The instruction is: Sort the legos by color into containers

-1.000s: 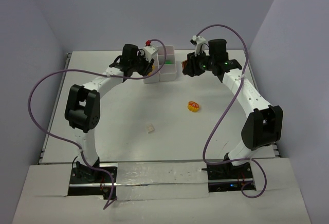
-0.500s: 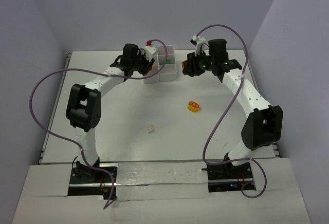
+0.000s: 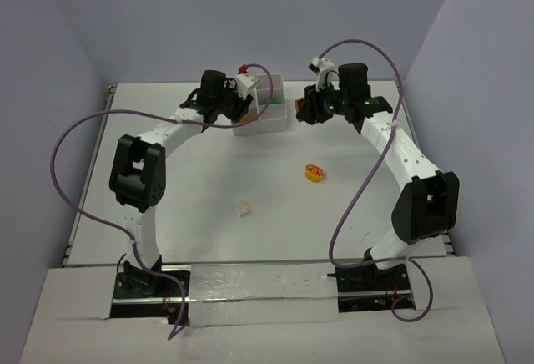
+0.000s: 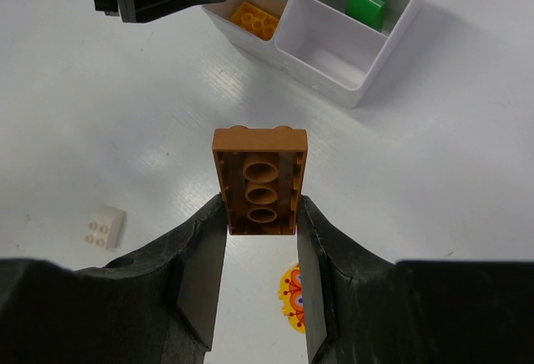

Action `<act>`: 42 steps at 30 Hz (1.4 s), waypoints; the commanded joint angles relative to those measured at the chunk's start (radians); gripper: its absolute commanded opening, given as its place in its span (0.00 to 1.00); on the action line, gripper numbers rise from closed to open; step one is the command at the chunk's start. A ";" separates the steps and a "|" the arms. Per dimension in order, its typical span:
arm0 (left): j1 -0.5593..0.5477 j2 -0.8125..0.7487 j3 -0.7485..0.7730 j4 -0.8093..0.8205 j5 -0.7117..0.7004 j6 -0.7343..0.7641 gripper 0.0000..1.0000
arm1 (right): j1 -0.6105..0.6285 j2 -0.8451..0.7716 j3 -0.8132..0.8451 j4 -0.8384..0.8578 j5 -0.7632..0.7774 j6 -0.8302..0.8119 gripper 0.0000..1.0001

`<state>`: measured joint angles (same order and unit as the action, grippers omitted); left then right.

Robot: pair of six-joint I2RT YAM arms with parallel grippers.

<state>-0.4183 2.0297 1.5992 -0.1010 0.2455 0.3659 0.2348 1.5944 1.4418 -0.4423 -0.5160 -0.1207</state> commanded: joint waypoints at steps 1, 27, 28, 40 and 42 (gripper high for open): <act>-0.009 0.003 0.049 0.037 0.012 0.010 0.55 | -0.009 -0.004 0.053 0.007 -0.013 0.006 0.00; 0.091 -0.263 0.014 0.135 0.675 -0.737 0.84 | 0.066 -0.021 -0.004 0.064 0.052 -0.019 0.00; 0.085 -0.257 0.028 0.121 0.667 -0.747 0.84 | 0.081 -0.019 -0.002 0.063 0.065 -0.023 0.00; 0.015 -0.176 0.137 -0.024 0.626 -0.761 0.84 | 0.179 -0.016 0.015 0.074 0.144 -0.015 0.00; 0.003 -0.165 0.148 -0.051 0.619 -0.746 0.84 | 0.189 -0.013 0.028 0.071 0.145 -0.015 0.00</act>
<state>-0.3896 1.8436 1.6912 -0.0851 0.8713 -0.3880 0.4044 1.5944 1.4395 -0.4113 -0.3975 -0.1287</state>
